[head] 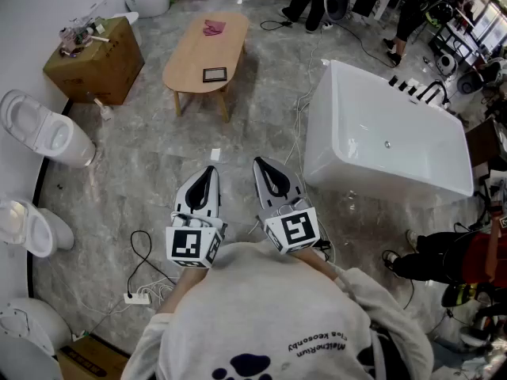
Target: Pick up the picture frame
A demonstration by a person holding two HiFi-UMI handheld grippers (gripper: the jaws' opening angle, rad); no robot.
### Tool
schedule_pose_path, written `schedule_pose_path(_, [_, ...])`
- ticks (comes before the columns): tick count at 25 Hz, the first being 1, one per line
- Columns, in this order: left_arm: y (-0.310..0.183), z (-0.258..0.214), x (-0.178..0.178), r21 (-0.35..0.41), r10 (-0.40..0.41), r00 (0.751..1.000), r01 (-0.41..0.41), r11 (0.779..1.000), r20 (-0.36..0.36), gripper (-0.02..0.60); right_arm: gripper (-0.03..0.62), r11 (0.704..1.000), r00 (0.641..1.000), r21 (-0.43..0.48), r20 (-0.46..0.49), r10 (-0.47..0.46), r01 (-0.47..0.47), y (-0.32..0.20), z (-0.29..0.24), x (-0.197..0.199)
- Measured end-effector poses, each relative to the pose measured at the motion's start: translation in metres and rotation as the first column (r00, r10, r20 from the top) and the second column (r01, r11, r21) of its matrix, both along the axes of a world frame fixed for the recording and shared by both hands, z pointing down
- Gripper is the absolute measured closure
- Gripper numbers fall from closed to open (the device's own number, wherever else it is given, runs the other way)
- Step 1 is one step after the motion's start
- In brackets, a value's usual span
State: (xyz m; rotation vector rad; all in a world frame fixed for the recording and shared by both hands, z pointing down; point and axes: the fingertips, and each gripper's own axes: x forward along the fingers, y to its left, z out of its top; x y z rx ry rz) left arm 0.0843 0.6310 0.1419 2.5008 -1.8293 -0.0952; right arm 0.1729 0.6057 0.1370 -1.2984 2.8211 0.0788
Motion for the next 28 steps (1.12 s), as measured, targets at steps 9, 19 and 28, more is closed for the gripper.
schedule_pose_path(9, [-0.013, 0.006, 0.002, -0.017, -0.032, 0.999, 0.032, 0.999, -0.001, 0.574, 0.586, 1.000, 1.000, -0.025, 0.022, 0.002, -0.002, -0.015, 0.007, 0.015])
schedule_pose_path(19, [-0.072, 0.013, -0.026, -0.017, -0.029, 0.999, 0.029, 0.999, -0.019, 0.574, 0.586, 0.999, 0.998, -0.044, 0.048, 0.029, -0.027, -0.075, 0.009, -0.003])
schedule_pose_path(28, [-0.173, 0.016, -0.072, -0.030, 0.018, 1.000, -0.018, 0.999, -0.024, 0.574, 0.586, 0.997, 0.998, -0.056, 0.045, 0.051, -0.048, -0.175, 0.011, -0.048])
